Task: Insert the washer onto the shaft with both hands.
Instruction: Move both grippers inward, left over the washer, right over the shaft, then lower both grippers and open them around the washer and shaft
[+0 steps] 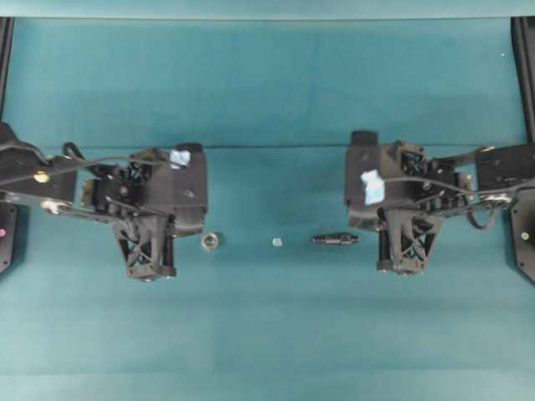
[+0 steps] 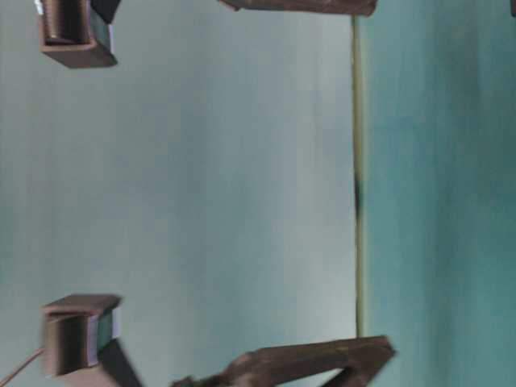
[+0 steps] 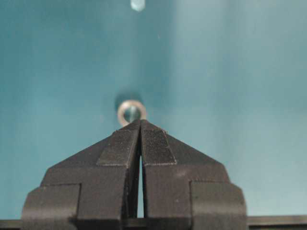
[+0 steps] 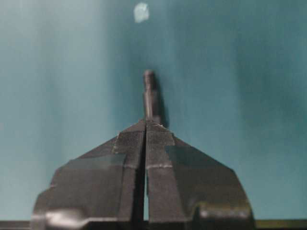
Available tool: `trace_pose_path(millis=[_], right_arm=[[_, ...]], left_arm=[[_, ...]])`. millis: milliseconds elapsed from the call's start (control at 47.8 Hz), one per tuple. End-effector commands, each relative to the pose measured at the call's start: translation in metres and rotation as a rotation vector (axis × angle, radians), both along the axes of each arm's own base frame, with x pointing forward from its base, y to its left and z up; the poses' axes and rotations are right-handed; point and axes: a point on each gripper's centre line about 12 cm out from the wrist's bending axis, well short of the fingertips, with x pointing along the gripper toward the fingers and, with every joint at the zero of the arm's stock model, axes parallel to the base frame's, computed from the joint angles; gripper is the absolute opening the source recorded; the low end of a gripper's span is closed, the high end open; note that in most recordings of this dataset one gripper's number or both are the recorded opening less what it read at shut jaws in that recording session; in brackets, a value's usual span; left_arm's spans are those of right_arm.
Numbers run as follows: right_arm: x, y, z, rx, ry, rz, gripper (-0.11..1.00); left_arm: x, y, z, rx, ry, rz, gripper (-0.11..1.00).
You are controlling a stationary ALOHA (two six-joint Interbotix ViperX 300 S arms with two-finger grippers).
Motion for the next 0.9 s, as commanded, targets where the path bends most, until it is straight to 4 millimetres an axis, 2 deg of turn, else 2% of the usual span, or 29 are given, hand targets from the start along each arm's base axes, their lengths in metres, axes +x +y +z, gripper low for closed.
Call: trace_pose_path(millis=[0, 167, 711, 795, 878], right_arm=[[0.005, 0.003, 0.004, -0.016, 0.019, 0.039, -0.10], [0.011, 0.006, 0.002, -0.033, 0.077, 0.081, -0.10], [0.021, 0.003, -0.009, -0.039, 0.043, 0.080, -0.08], [0.021, 0.003, -0.010, -0.040, 0.048, 0.081, -0.04], [0.020, 0.003, -0.011, -0.040, 0.050, 0.079, 0.07]], left_arm=[[0.007, -0.002, 0.004, 0.003, -0.014, -0.008, 0.02], [0.009, -0.002, 0.004, 0.015, -0.014, -0.022, 0.02], [0.012, 0.000, 0.001, 0.063, -0.019, -0.083, 0.04], [0.013, 0.003, -0.002, 0.057, -0.014, -0.068, 0.17], [0.014, 0.005, -0.002, 0.051, -0.014, -0.053, 0.42]])
